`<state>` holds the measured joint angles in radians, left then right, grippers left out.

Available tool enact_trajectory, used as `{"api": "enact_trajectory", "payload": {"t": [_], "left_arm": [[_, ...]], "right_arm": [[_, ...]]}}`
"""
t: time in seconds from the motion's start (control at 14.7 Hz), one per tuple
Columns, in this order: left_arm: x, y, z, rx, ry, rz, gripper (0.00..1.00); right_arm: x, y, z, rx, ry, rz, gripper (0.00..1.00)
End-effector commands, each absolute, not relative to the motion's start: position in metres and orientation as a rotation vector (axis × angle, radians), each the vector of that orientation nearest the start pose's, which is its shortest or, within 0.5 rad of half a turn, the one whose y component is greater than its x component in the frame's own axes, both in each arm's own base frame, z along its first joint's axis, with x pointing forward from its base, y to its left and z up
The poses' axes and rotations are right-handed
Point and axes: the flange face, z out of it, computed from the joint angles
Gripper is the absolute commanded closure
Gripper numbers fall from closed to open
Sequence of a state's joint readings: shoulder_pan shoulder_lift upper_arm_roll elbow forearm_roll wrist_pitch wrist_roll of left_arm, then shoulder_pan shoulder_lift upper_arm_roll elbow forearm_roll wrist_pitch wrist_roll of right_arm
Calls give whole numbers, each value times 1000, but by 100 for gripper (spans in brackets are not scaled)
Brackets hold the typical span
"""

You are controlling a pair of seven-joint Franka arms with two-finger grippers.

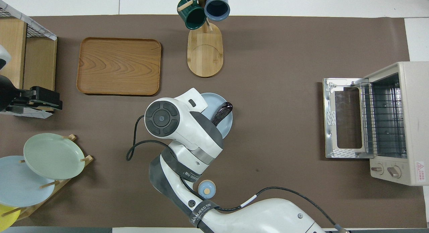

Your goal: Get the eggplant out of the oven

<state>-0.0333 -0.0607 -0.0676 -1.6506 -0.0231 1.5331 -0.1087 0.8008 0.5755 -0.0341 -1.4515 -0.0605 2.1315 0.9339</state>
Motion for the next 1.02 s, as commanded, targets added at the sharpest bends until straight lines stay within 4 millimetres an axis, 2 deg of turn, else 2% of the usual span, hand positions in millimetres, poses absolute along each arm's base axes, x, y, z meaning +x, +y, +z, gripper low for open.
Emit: {"api": "enact_trajectory", "payload": {"t": [0.0, 0.14, 0.27, 0.34, 0.41, 0.48, 0.61, 0.68, 0.75, 0.82, 0.89, 0.95], "left_arm": [[523, -54, 617, -3149, -20, 92, 0], [523, -54, 617, -3149, -20, 92, 0], [523, -54, 617, -3149, -20, 92, 0], [523, -54, 617, -3149, -20, 92, 0], [523, -54, 617, -3148, -20, 94, 0], [522, -55, 618, -3148, -24, 94, 0], [523, -60, 618, -3149, -13, 85, 0], [523, -60, 617, -3149, -10, 84, 0], [522, -63, 615, -3148, -1, 89, 0], [520, -70, 611, -3146, 18, 92, 0], [515, -88, 607, -3147, 63, 80, 0], [511, -103, 597, -3144, 81, 80, 0]], "right_arm": [[519, 482, 348, -3063, 232, -194, 100], [524, 478, 345, -3033, 247, -219, 78], [524, 485, 356, -3020, 215, -245, 62], [529, 484, 367, -3019, 175, -254, 62], [533, 476, 368, -3055, 139, -233, 62], [544, 453, 380, -3084, 133, -222, 65], [568, 390, 404, -3154, 124, -143, 82], [576, 353, 406, -3198, 95, -65, 89], [587, 304, 399, -3221, 77, 2, 93], [587, 256, 386, -3234, 66, 66, 95], [584, 221, 365, -3234, 30, 90, 95], [575, 195, 343, -3225, -8, 83, 95]]}}
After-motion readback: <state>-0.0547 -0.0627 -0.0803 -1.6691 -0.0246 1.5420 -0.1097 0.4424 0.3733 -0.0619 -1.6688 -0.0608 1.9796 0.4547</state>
